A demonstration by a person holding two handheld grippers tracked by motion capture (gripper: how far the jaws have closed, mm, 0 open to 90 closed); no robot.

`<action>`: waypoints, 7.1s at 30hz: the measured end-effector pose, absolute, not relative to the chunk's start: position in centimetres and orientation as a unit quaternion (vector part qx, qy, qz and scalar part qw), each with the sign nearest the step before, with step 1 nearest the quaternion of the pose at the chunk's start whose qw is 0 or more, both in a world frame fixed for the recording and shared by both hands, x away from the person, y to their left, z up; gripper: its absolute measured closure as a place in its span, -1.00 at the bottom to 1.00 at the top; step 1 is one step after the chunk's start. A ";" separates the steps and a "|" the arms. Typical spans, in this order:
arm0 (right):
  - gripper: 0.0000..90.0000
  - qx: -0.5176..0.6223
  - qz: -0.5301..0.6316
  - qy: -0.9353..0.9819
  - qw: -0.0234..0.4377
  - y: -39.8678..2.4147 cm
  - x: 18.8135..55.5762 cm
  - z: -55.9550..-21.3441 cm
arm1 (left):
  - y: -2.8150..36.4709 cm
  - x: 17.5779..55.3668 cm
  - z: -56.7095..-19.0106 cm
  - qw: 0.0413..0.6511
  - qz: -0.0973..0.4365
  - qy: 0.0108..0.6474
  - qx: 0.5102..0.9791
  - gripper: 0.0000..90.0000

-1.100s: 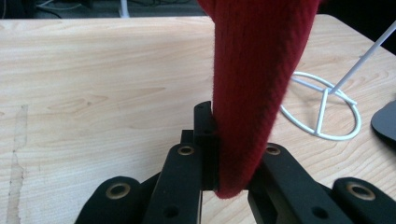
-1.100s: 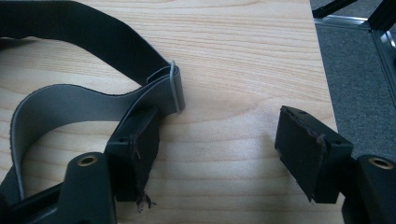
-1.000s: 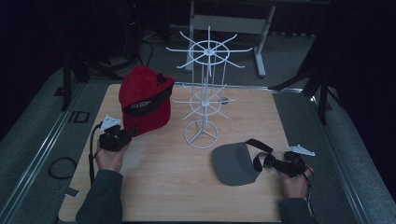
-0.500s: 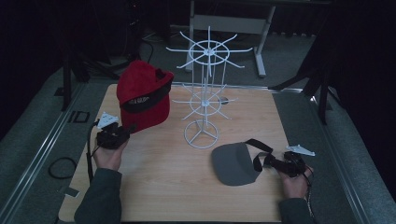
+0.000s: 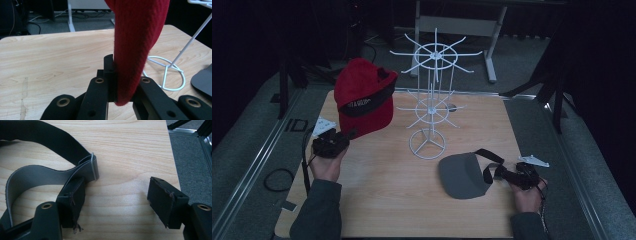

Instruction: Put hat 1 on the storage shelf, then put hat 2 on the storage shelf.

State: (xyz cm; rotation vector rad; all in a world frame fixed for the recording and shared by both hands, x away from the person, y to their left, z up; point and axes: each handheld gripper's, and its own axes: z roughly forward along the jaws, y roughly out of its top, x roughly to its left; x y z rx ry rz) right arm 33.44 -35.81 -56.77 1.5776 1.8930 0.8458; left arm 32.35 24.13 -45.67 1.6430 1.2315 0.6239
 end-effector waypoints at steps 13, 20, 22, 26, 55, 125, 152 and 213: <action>-0.33 0.584 0.313 0.701 0.265 -35.8 33.4 -56.8 | 24.2 31.9 -44.1 0.494 0.269 0.499 0.659 0.91; -0.33 0.584 0.313 0.701 0.264 -35.8 33.4 -56.8 | 24.2 31.5 -43.2 0.504 0.271 0.493 0.655 0.91; -0.33 0.584 0.313 0.701 0.265 -35.8 33.4 -56.8 | 24.2 31.5 -42.9 0.507 0.271 0.492 0.654 0.91; -0.33 0.584 0.313 0.701 0.264 -35.8 33.4 -56.8 | 24.2 31.3 -42.5 0.512 0.273 0.490 0.650 0.91; -0.33 0.583 0.313 0.702 0.265 -35.8 33.4 -56.8 | 24.3 30.4 -39.6 0.567 0.261 0.475 0.620 0.91; -0.33 0.584 0.313 0.701 0.264 -35.8 33.4 -56.8 | 21.1 29.9 -46.5 0.500 0.284 0.458 0.678 0.43; 0.05 0.593 0.324 0.692 0.253 -36.0 33.0 -55.2 | 22.0 30.4 -49.5 0.449 0.280 0.489 0.693 0.24; 0.92 0.564 0.265 0.726 0.291 -31.8 35.7 -52.4 | 22.8 30.8 -52.2 0.417 0.280 0.519 0.692 0.23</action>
